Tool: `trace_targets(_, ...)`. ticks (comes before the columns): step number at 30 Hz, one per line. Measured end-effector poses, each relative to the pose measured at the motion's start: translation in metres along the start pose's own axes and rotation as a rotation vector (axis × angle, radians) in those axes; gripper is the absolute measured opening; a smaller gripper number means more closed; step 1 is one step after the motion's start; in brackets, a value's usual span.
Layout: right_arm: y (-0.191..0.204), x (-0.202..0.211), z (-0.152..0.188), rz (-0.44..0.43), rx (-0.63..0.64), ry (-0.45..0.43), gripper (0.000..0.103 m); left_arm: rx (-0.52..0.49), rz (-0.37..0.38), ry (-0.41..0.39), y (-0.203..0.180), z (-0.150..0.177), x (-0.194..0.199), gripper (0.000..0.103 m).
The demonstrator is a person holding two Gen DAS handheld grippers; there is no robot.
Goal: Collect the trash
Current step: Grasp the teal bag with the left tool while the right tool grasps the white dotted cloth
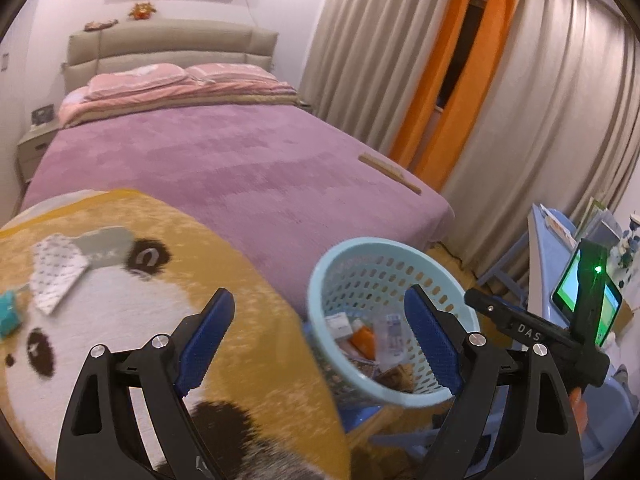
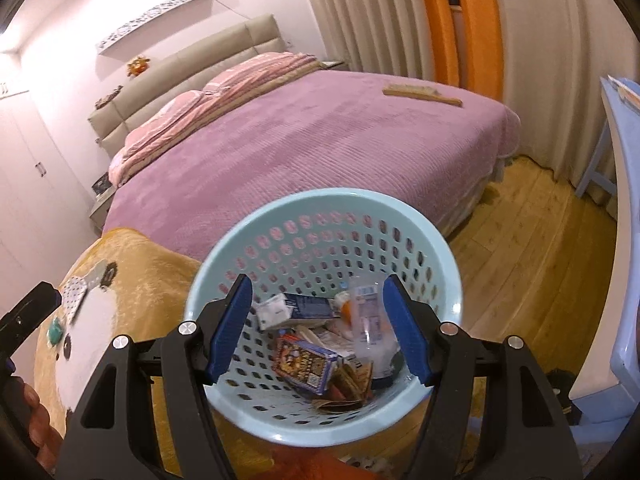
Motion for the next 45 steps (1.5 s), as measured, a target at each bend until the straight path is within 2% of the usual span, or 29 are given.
trace_targets(5,0.032,0.008,0.005,-0.036,0.053,-0.006,0.064,0.022,-0.051,-0.034,0.029,0.006,0.029,0.085)
trace_targets(11,0.086,0.010,0.018,-0.095,0.147,0.015,0.064,0.088,-0.138,-0.054,0.084,0.020,0.065,0.085)
trace_targets(14,0.118,0.006,0.025,-0.125,0.204,0.031,0.064,0.122,-0.213,-0.049,0.122,0.033,0.082,0.085)
trace_targets(20,0.190,-0.011,0.042,-0.204,0.304,0.090,0.064,0.258,-0.328,-0.012,0.215,0.058,0.110,0.085)
trace_targets(22,0.216,-0.016,0.049,-0.226,0.338,0.102,0.064,0.295,-0.390,-0.003,0.247,0.062,0.116,0.085)
trace_targets(24,0.240,-0.020,0.054,-0.257,0.367,0.113,0.064,0.332,-0.389,0.003,0.270,0.062,0.116,0.085)
trace_targets(28,0.287,-0.040,0.058,-0.308,0.390,0.157,0.064,0.401,-0.356,0.069,0.307,0.051,0.094,0.085)
trace_targets(33,0.324,-0.069,0.057,-0.343,0.379,0.210,0.064,0.415,-0.335,0.103,0.318,0.041,0.063,0.085)
trace_targets(37,0.340,-0.096,0.056,-0.333,0.358,0.254,0.064,0.345,-0.425,0.086,0.313,0.038,0.052,0.082)
trace_targets(38,0.343,-0.101,0.058,-0.335,0.355,0.265,0.064,0.332,-0.431,0.085,0.312,0.037,0.051,0.078)
trace_targets(41,0.356,-0.115,0.063,-0.334,0.359,0.283,0.059,0.296,-0.417,0.071,0.306,0.037,0.049,0.050)
trace_targets(42,0.362,-0.120,0.066,-0.332,0.365,0.283,0.057,0.275,-0.424,0.070,0.302,0.038,0.049,0.046)
trace_targets(45,0.377,-0.130,0.074,-0.324,0.380,0.280,0.056,0.238,-0.457,0.048,0.296,0.038,0.052,0.044)
Point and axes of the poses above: each gripper's, at about its wrist camera, not at the fingertips, and x roughly against the way its jaws point, y to its left, z to its underside, the point moved 3 cm from there along -x, roughly the way its jaws point, and after that the axes turned 1 degree about y, right-handed, at the moved point
